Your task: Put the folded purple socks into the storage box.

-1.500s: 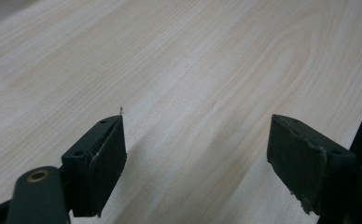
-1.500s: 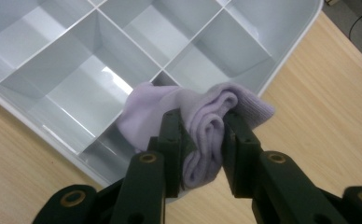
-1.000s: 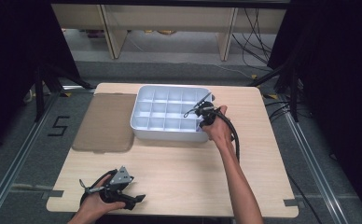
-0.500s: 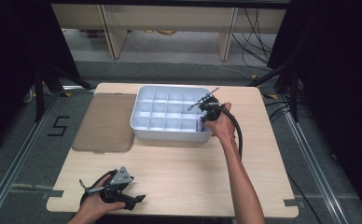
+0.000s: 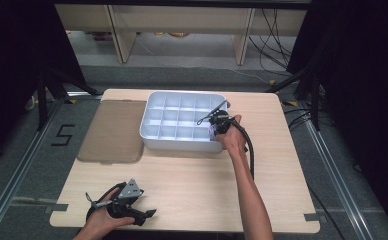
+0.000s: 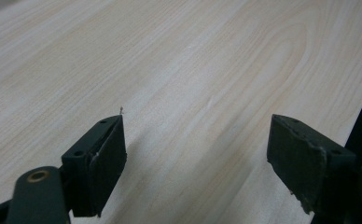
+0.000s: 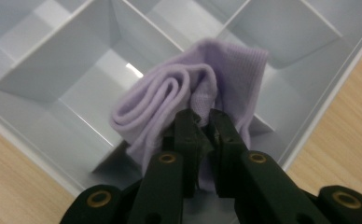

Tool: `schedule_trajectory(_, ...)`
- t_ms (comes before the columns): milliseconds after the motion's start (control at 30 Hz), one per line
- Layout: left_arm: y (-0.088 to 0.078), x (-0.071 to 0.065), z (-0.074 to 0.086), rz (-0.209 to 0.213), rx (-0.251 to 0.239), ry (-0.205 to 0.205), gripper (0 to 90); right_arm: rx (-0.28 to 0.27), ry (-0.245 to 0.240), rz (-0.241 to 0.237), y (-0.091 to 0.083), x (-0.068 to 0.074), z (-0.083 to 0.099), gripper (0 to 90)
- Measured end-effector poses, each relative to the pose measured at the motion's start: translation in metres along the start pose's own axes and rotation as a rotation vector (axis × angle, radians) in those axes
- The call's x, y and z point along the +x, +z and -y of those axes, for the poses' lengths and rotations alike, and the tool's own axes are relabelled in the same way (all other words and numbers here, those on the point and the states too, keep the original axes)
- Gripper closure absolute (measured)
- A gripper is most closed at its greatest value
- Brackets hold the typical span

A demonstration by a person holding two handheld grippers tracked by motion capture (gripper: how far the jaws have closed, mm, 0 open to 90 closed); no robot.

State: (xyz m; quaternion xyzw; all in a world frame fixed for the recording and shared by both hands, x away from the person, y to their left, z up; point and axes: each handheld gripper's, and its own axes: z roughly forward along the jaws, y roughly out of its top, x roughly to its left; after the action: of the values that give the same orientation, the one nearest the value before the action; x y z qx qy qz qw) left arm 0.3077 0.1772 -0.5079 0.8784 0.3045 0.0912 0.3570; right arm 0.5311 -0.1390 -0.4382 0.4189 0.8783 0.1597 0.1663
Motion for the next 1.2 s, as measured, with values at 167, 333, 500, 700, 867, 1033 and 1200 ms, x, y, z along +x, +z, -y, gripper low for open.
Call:
schedule_trajectory(167, 0.000, 0.000, 0.000, 0.001, -0.004, -0.019, 19.3, 0.001, 0.013, -0.022, -0.001, -0.004, 0.003, 81.0)
schedule_trajectory(333, 0.001, 0.000, 0.000, 0.003, -0.001, -0.020, 19.3, -0.097, 0.041, -0.009, -0.028, -0.006, 0.000, 79.9)
schedule_trajectory(500, 0.001, -0.002, 0.000, 0.013, -0.011, -0.012, 19.3, -0.169, 0.016, -0.040, -0.040, 0.000, -0.011, 83.0)
schedule_trajectory(700, -0.001, 0.001, 0.000, 0.007, 0.001, 0.001, 19.3, -0.126, 0.018, -0.071, -0.026, 0.014, -0.019, 86.1)
schedule_trajectory(867, 0.000, 0.002, 0.001, -0.002, 0.001, -0.002, 19.3, -0.089, 0.003, -0.055, -0.013, 0.012, -0.015, 88.6)
schedule_trajectory(1033, 0.000, 0.002, 0.000, -0.001, 0.001, 0.006, 19.3, -0.042, 0.004, -0.036, -0.002, 0.007, -0.008, 88.8)
schedule_trajectory(1200, 0.001, 0.000, 0.001, 0.007, -0.006, -0.017, 19.3, -0.015, 0.023, -0.062, 0.007, -0.001, 0.002, 88.9)
